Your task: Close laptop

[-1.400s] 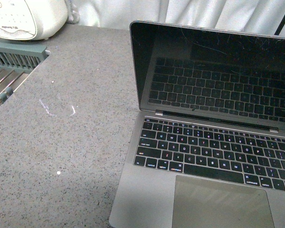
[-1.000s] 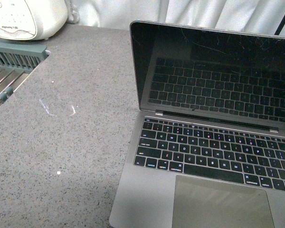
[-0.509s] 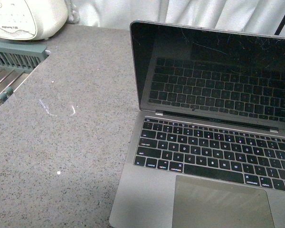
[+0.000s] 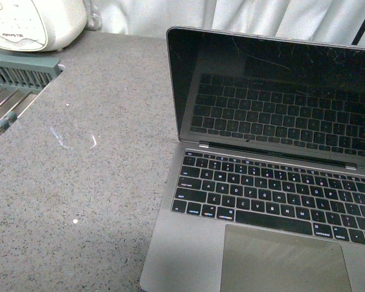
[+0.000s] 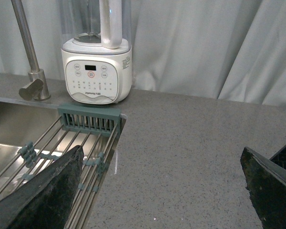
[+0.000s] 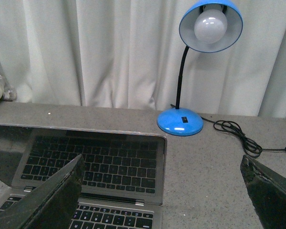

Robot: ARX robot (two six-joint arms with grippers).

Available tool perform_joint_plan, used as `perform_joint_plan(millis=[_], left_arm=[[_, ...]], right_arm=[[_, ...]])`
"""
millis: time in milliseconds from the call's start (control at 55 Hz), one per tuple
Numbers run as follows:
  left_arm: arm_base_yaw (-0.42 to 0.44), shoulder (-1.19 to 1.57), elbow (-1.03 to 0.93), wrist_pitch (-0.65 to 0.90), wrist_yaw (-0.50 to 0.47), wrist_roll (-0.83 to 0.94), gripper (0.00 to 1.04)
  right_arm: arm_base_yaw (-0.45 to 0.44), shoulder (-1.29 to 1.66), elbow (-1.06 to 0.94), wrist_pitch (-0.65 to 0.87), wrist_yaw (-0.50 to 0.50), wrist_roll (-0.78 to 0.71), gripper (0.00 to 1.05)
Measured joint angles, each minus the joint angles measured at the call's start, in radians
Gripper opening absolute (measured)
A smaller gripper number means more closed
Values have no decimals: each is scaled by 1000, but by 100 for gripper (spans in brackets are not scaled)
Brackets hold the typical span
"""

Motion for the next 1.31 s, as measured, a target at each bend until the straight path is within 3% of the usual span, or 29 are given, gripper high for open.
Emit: perform_joint_plan(millis=[1182,1236,1309], left_arm=[[0,0,0,0,0,0,98],[0,0,0,0,0,2,91],[0,0,0,0,0,1,75]], right_arm=[[0,0,0,0,0,0,96],[0,0,0,0,0,0,92],[0,0,0,0,0,0,75]])
